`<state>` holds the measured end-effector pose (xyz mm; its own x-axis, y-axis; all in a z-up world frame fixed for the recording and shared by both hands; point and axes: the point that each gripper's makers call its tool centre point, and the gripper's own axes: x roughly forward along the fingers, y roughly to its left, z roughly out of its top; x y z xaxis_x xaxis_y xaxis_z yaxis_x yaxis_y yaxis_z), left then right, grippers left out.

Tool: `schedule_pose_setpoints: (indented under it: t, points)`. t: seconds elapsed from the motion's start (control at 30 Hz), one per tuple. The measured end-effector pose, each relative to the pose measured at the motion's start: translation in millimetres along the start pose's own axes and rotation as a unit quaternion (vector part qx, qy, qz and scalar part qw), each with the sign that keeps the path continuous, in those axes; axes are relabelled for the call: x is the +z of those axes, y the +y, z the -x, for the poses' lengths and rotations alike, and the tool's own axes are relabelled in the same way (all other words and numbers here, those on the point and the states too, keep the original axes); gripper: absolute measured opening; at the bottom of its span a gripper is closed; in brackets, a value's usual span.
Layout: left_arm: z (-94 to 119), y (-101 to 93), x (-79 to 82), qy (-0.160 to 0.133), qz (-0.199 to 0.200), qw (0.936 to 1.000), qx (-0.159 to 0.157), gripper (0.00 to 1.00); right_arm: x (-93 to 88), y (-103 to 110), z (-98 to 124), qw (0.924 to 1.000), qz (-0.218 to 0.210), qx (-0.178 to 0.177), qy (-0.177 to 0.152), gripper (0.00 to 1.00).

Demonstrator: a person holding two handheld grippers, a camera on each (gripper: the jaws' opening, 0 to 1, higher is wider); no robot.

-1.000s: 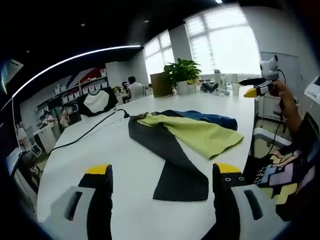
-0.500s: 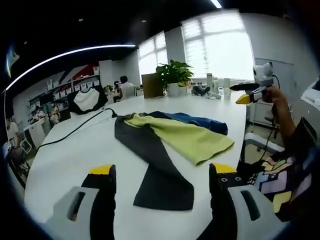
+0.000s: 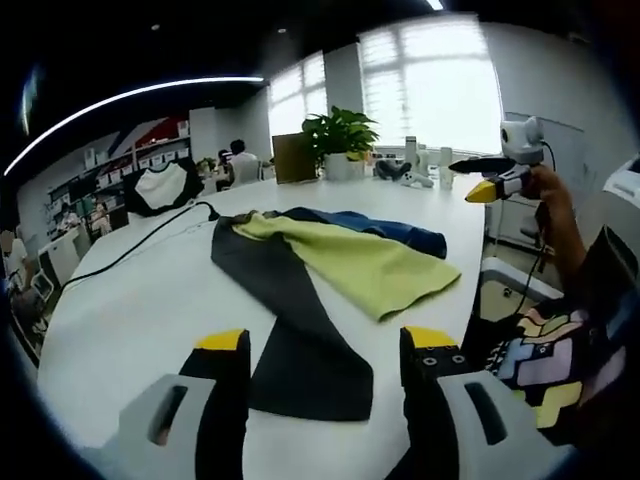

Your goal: Fold the garment on the visible template until the final outline fits inside the template.

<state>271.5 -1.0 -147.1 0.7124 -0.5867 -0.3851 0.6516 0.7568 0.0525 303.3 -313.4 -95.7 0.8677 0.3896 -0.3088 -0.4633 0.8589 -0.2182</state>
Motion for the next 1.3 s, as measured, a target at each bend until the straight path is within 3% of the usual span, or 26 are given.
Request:
schedule_pose_setpoints:
  t: [0.13, 0.33, 0.5, 0.6, 0.77, 0.97, 1.13, 1.3]
  points:
    - [-2.1, -2.3, -5.7, 0.008, 0.033, 0.9993, -0.014, 0.49, -1.7, 4.5, -4.4, 1.0, 0.002, 0.005, 0.004, 0.99]
    - [-3.6, -2.4, -5.6, 0.007, 0.016, 0.9998, -0.011, 0.46, -2.1, 16.6, -9.7, 0.9997, 0.006, 0.022, 0.006, 0.99]
    - [-5.4, -10.4, -9.1, 0.016, 0.011, 0.9994, -0.028, 0.4, -3.3, 30.4, -15.3, 0.999, 0.014, 0.042, 0.011, 0.99]
    - [-8.2, -11.8, -12.2, 0.021, 0.012, 0.9992, -0.032, 0.38, -1.6, 34.4, -16.3, 0.9986, 0.015, 0.05, 0.005, 0.93]
    - [-10.1, -13.8, -14.7, 0.023, 0.026, 0.9985, -0.042, 0.29, -4.0, 45.7, -21.5, 0.9976, 0.021, 0.065, 0.011, 0.92]
    - [-11.5, -15.9, -16.3, 0.026, 0.025, 0.9982, -0.048, 0.26, -7.1, 58.4, -26.9, 0.996, 0.025, 0.084, 0.017, 0.91]
    - [-12.6, -19.5, -21.1, 0.037, 0.015, 0.9975, -0.059, 0.25, -7.4, 66.6, -28.0, 0.9944, 0.038, 0.097, 0.016, 0.82]
    - [-0.4, 1.1, -16.0, 0.023, 0.028, 0.999, -0.028, 0.25, -9.3, 72.8, -31.8, 0.9933, 0.039, 0.108, 0.017, 0.79]
